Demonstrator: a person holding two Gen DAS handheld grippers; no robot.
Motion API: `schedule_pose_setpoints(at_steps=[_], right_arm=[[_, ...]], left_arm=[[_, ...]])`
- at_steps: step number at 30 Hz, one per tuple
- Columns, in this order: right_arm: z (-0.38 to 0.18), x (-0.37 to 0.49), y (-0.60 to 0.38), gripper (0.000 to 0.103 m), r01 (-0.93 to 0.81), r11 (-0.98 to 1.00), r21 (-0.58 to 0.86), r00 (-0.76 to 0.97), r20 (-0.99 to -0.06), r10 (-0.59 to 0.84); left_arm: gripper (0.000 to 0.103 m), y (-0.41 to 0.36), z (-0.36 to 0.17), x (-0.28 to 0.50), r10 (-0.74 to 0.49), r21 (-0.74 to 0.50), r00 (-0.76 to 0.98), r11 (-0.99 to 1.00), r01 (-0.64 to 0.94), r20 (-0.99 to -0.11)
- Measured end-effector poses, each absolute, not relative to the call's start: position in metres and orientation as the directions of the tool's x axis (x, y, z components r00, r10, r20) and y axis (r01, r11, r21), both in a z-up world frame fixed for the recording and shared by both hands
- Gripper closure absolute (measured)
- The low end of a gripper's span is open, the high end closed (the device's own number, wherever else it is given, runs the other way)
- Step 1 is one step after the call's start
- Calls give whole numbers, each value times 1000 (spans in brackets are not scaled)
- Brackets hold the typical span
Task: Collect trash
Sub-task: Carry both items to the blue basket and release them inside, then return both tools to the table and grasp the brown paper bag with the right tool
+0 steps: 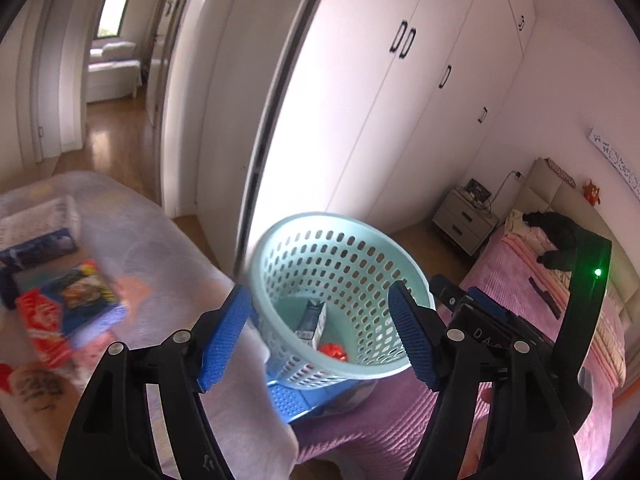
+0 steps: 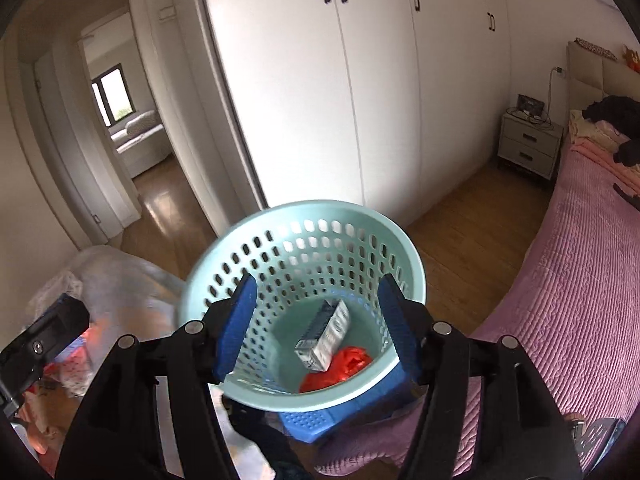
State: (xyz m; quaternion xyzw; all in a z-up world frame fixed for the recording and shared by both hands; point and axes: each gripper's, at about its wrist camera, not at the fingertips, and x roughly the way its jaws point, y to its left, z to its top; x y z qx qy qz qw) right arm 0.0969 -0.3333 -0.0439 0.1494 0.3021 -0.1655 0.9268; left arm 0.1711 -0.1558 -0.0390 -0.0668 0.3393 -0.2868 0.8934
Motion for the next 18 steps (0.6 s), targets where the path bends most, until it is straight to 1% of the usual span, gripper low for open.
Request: schedule_pose_setpoints(at_steps=[3,7,14,18], right_arm=[[-29,89,-312,43,346,919,187,792,-584,-179],[-15,81,-279,37,277,944,179,819,-558,-134],[-11,81,-226,35,140,978,155,833,-552,-32],[-10,80,-196,35,56,984,167,833,-551,46]], left_arm=[[31,-129,-23,149,-528,-285,654,847,449,-541],[29,-89,-12,131,-483,-278,702,876,395,-523],[29,-8,-15,109,-324,-261,777,942,212,-540],[29,49,-15,96,-199,-235,815,969,79,-544]])
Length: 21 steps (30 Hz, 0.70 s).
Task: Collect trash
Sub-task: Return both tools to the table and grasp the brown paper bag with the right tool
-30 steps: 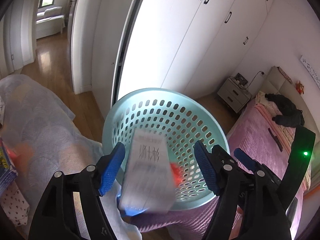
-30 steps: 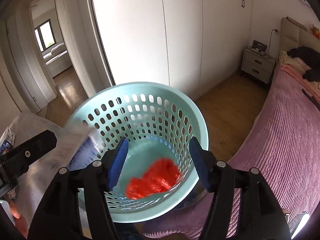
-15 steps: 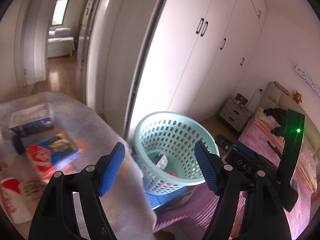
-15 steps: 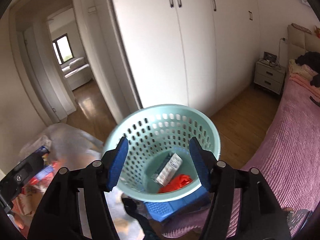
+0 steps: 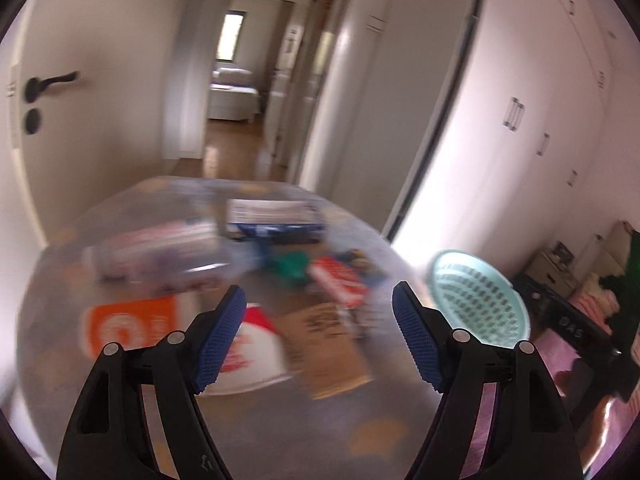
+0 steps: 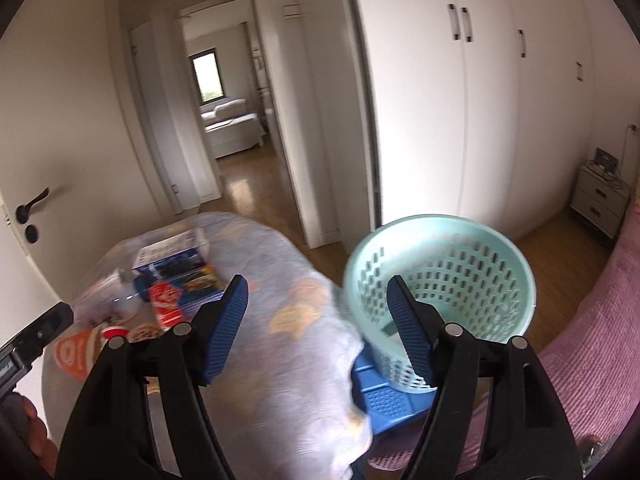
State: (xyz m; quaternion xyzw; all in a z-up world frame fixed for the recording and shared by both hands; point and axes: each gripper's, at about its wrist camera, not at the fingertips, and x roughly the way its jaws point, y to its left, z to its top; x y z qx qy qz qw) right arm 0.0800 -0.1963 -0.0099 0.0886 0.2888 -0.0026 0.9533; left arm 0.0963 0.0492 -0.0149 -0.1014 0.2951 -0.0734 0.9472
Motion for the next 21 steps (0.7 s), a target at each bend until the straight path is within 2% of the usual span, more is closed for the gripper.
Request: schedule_pose_setpoints(at_steps=[6,9,14,21], right_arm=[[-23,76,-133,31,-114,980,163,807,-560,187],[-35,78,-105,31,-175,972,156,781,-579,234],[-58,87,-76,31,-216,964,154,732,-628,264],[-84,105,-60,31,-226,962,153,681,-681,268]], left_arm=[[29,131,-29,86,-13,-187,820,976,-115,-573],[29,163,-41,86,36,-185,797,966,-183,-602],[29,187,-57,89,61,-170,773,962,-215,-631],[29,211,-82,104,-33,-246,747,953,-177,-664]])
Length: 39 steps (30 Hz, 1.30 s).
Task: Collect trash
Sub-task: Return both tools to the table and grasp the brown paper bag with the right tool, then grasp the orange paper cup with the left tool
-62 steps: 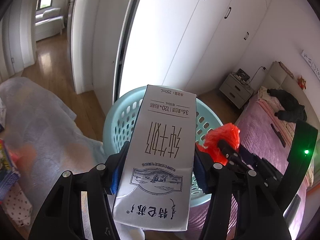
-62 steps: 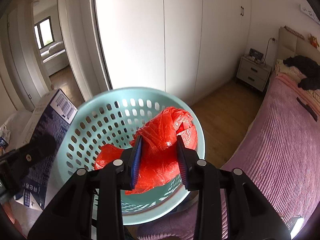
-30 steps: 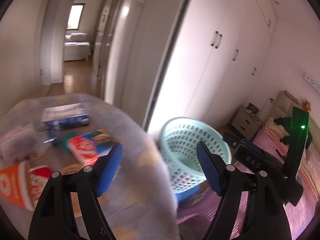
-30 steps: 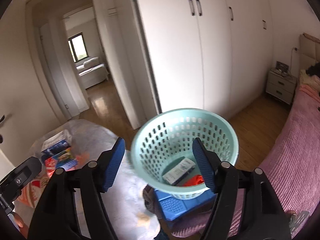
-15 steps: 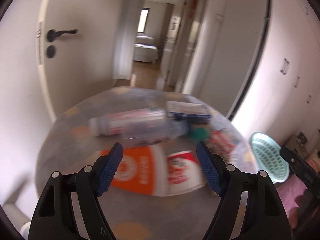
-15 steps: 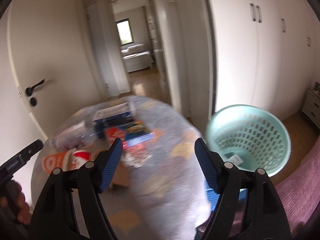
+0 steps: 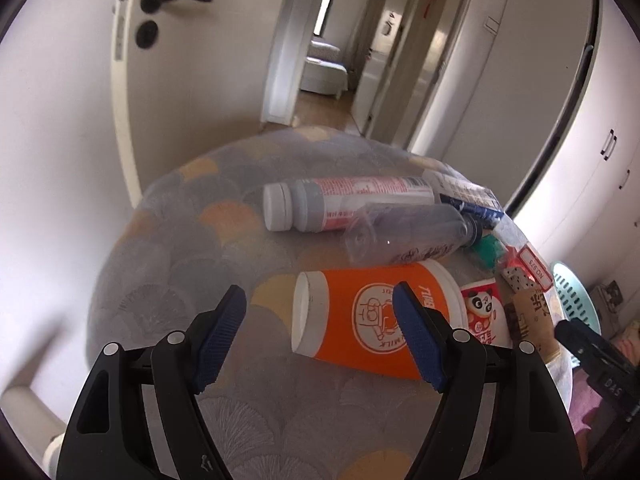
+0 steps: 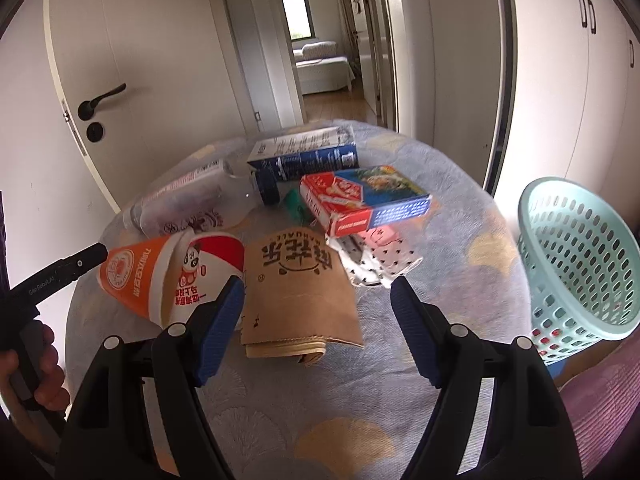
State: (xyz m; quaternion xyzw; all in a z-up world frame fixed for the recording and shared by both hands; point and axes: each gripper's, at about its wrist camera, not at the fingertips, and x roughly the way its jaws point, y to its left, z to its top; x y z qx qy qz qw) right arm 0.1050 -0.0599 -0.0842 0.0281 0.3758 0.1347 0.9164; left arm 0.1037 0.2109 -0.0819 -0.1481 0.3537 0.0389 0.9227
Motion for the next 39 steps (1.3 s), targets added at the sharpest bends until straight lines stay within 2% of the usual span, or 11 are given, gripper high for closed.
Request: schedule_pose_setpoints(at_steps=[7,8,10,11,12,15,23,30,34,39], right_arm=[[-105,115,-52,33,-226,960,167,633,-723,275],[-107,116,-53,35,-233,955,183,623,-726,291],[-110,116,-51,52,-250,949,193,609,-730,309],[-110,115,-50,55,-256,949,184,609,-732,307],[-111,114,-48,66,-259,951,169,610,-735,297],[-109,109,-46,71,-263,953,150,627,-725,287],[-100,88,-53,73,-266,958,108,673,-691,265],[-87,81,-74,73,-237,965,111,704,-665,250],[-83,80,-80,73,-231,966,118,708,-660,250],[-83,80,-83,73,-229,965,131,703,-663,257]], left_arm=[[31,206,-96,106,-153,-329,728,938,-105,-668],[31,205,-97,104,-166,-335,727,937,-93,-666],[31,200,-98,99,-192,-345,725,936,-67,-662],[31,197,-97,96,-200,-346,724,936,-57,-660],[31,194,-96,91,-212,-349,724,936,-42,-656],[31,182,-93,78,-240,-347,725,938,2,-646],[31,146,-96,52,-319,-320,680,938,129,-660],[29,108,-98,26,-444,-277,569,891,359,-693],[26,102,-92,21,-401,-205,585,905,374,-705],[25,119,-86,26,-315,-179,668,947,266,-674]])
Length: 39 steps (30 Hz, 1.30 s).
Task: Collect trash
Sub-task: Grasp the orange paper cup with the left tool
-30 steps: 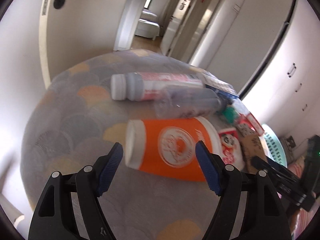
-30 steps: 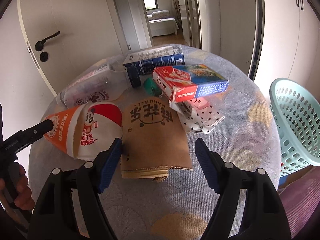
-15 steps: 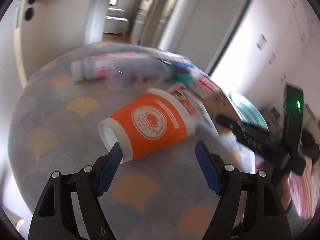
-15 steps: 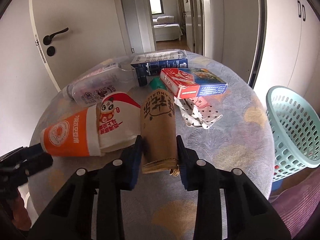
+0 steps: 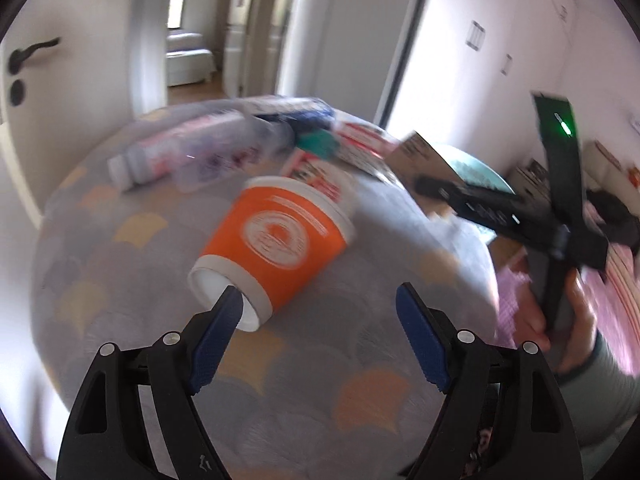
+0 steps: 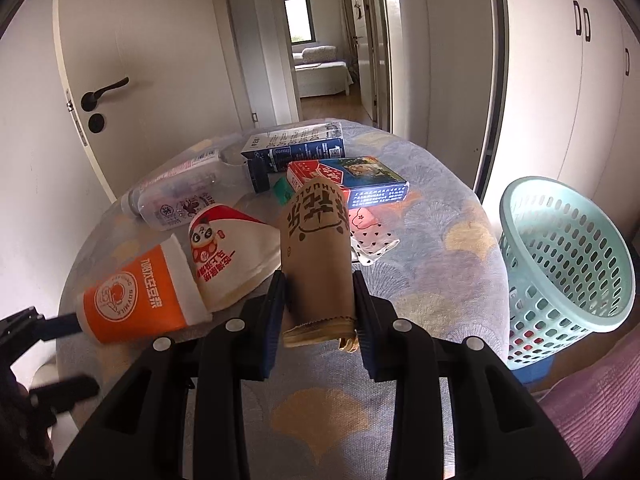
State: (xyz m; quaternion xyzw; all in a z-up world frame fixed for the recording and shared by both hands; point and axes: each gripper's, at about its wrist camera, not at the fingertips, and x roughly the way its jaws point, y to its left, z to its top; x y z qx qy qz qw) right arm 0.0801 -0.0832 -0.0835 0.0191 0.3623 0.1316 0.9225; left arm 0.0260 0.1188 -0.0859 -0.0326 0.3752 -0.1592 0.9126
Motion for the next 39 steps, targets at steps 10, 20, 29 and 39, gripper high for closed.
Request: schedule_pose_setpoints(at_steps=[10,20,29,39], right_arm=[[-81,80,-89,73,-217,967,137,705,-663,252],[-81,77,-90,73,-215,966,141,701,-667,253],[-82,79,-98,73,-203,966,159,698,-669,256],[-59,62,-101,73,-244,954,175,723,-623,299]], left_arm=[[22,136,-90,41,-333,-235,666,943,236,-668],[14,142,-106,87,-232,-120,640,969,214,-732],[30,137,-113,88,-321,-235,621,947,219,-715],[47,135,-84,55,-307,-265,694,949,172,-651]])
